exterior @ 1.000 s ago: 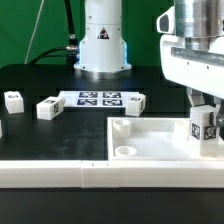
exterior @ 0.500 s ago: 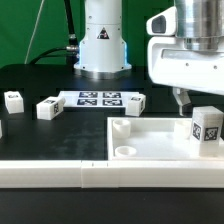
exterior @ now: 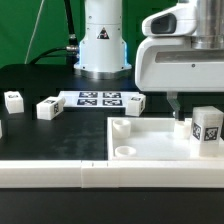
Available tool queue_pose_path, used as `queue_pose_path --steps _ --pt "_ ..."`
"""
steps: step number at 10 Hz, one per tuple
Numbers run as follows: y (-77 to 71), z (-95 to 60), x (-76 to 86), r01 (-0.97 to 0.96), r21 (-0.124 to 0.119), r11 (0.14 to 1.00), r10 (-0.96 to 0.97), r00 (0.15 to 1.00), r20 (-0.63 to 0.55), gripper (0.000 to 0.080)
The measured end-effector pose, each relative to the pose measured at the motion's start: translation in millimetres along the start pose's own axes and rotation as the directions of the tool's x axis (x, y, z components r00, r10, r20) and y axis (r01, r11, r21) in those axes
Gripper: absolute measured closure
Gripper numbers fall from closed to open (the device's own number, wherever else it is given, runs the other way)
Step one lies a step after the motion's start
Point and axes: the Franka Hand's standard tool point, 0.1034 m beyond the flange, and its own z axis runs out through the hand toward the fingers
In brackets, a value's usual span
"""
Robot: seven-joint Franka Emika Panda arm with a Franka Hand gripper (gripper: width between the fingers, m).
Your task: Assemble one leg
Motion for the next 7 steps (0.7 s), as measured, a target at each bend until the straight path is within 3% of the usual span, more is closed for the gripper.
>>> queue_pose_path --steps 1,2,4,6,7 --pt "-1.6 0.0 -0.4 0.147 -0.026 0.989 -0.147 0.989 -0.006 0.0151" --pt "-2.1 0.0 0.0 0.243 -0.034 0.97 -0.243 0.97 -0.009 0.0151" --pt "0.9 0.1 1.1 0.413 -0.035 0.91 -0.414 0.91 -0.004 0.0151" --pt "4.2 -0.1 2.5 0.427 -0.035 0.904 -0.427 0.904 -0.003 0.0151" --pt "4.0 -0.1 2.5 0.428 -0.035 0.903 -0.428 0.904 -0.003 0.0258"
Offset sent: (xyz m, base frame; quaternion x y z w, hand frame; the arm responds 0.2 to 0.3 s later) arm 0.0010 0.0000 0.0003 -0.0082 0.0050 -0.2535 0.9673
